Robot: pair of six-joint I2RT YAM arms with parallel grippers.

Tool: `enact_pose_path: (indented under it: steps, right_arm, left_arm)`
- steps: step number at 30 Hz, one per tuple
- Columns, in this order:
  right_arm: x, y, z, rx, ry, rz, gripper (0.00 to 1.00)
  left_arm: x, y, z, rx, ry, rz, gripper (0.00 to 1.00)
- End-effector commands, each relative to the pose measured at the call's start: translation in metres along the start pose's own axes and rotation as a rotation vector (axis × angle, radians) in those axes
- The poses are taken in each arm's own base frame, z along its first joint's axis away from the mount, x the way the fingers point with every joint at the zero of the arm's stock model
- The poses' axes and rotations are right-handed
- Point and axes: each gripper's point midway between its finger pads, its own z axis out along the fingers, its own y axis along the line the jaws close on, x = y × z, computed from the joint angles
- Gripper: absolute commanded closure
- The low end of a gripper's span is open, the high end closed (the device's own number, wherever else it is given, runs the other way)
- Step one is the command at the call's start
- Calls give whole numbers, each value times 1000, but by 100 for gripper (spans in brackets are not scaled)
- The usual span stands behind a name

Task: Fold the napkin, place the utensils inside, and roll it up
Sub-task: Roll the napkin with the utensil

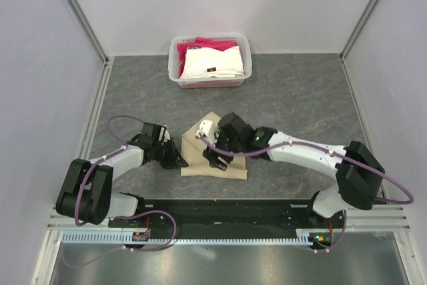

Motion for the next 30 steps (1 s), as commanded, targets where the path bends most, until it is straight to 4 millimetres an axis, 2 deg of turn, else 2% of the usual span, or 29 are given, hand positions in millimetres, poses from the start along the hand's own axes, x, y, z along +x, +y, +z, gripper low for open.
enact_pose_path:
  steps: [1, 5, 9, 14, 30]
  right_arm:
    - [-2, 8, 3, 166, -67, -205, 30]
    - [0, 20, 13, 195, -63, -279, 32]
    - [7, 34, 32, 169, -24, -330, 36]
    - [13, 38, 46, 150, 9, -371, 40]
    - [34, 23, 76, 178, 106, -435, 47]
  left_arm:
    - [-5, 10, 1, -61, -15, 43, 98]
    - [-4, 10, 1, -59, -9, 41, 98]
    - [-4, 9, 1, -56, -5, 39, 98]
    - [-4, 9, 2, -56, -1, 40, 98]
    - [-3, 8, 3, -49, 9, 41, 98]
